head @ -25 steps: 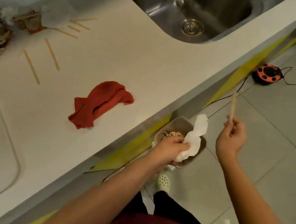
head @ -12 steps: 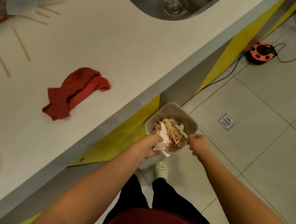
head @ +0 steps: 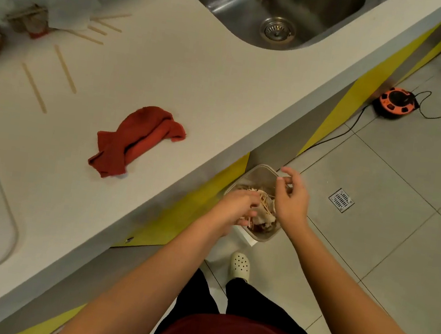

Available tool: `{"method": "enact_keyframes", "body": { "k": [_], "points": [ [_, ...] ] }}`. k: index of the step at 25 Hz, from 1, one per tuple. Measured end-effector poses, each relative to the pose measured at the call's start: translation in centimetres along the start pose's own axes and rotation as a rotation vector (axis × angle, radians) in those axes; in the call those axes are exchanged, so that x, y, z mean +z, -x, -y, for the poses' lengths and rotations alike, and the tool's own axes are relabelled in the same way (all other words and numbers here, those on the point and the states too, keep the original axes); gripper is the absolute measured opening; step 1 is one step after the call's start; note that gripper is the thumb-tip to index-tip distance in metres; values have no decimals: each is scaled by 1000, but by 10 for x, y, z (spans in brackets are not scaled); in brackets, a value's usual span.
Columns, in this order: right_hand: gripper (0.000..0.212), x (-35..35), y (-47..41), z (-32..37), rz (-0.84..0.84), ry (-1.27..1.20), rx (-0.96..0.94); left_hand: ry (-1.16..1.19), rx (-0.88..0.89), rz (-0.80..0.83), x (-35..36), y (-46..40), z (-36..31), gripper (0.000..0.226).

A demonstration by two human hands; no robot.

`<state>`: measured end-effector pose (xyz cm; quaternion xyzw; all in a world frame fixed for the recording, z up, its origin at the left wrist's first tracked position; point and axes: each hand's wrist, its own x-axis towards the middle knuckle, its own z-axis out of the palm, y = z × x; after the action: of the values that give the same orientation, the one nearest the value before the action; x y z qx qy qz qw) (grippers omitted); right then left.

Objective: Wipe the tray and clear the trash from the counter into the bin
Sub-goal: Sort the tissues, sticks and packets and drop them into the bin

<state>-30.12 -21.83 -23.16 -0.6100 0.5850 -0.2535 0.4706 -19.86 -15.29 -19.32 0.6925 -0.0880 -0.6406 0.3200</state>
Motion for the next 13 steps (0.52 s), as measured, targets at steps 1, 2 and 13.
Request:
{"method": "enact_keyframes", "body": {
  "k": [1, 2, 13],
  "points": [
    [22, 0, 0, 18, -36, -61, -128, 22, 70, 34, -1, 12, -9, 27],
    [21, -1, -1, 36, -64, -110, -238, 47, 140, 69, -4, 26, -19, 24],
    [17, 91, -7, 191, 182, -58, -574, 138, 587, -813, -207, 104, -82, 21]
  ]
}}
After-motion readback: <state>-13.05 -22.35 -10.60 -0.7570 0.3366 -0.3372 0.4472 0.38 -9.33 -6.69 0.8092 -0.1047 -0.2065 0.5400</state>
